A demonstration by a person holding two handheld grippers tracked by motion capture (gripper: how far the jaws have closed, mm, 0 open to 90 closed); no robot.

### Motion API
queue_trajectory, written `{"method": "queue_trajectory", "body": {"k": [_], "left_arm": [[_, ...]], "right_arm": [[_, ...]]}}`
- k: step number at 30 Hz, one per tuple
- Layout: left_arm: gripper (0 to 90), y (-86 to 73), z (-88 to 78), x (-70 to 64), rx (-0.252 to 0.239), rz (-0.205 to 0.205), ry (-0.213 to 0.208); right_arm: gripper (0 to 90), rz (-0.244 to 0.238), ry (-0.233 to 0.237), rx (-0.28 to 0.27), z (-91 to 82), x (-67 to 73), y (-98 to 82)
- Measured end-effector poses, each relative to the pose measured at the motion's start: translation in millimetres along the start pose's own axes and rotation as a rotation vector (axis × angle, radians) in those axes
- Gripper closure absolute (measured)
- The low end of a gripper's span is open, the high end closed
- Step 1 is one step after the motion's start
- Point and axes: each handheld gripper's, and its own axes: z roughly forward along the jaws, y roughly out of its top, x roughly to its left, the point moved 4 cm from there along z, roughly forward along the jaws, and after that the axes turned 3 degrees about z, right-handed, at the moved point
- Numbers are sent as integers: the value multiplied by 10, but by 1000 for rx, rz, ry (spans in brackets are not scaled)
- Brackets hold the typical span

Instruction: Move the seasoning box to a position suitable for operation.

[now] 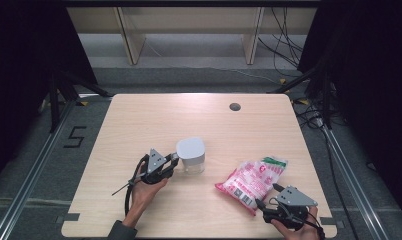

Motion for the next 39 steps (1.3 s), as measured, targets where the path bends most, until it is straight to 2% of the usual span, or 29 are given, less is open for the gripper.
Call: {"method": "queue_trajectory", "body": {"k": [1,3,4,5,6,7,8,10,11,13,14,17,19,22,25,26,29,30,31,32,35,39], "left_arm": [[705,4,-2,-4,4,17,1],[705,4,-1,-16,6,4,-6],[704,9,-1,-13,10,15,-14],[704,12,2,-17,12,21,-16],[704,18,24,-56,0,11,-35],[703,18,24,-56,0,11,-35],[703,23,32,-103,3,9,-57],[703,30,44,-121,-5,13,-63],[703,33,43,-126,3,29,-71],[703,37,61,-155,-8,21,-93],[703,48,66,-155,-1,38,-84],[704,51,86,-147,-4,38,-97],[706,54,106,-135,-7,39,-97],[709,60,120,-131,-2,47,-95],[709,61,119,-130,-1,47,-100],[710,57,121,-137,-8,35,-106],[709,53,104,-144,-5,37,-109],[708,52,101,-149,-11,40,-117],[708,48,102,-162,-16,30,-125],[708,50,95,-157,-9,47,-115],[708,49,102,-165,-19,29,-132],[710,56,129,-157,-24,43,-128]], "right_arm": [[248,3,0,-1,1,1,1],[248,5,1,0,3,1,2],[248,-6,-19,-7,3,-10,5],[248,-6,-19,-7,3,-10,5],[248,0,-2,2,5,2,1],[248,-2,-17,-2,5,-9,2],[248,-4,-22,-1,7,-13,1],[248,-1,-21,2,8,-9,-1],[248,-2,-20,1,4,-9,0],[248,3,-21,-7,-1,-11,4],[248,7,-18,2,3,-11,1],[248,-5,-21,-2,5,-13,1],[248,7,-15,4,7,-8,0],[248,-1,-22,1,10,-12,-1],[248,13,-8,8,3,-8,-4],[248,18,-8,5,7,-11,-9],[248,10,-1,4,7,-16,-11],[246,23,24,8,18,-11,-11],[246,23,24,8,18,-11,-11],[246,16,16,6,16,-10,-10],[246,24,13,2,15,-9,-11],[246,6,-7,-4,13,-42,-15]]}}
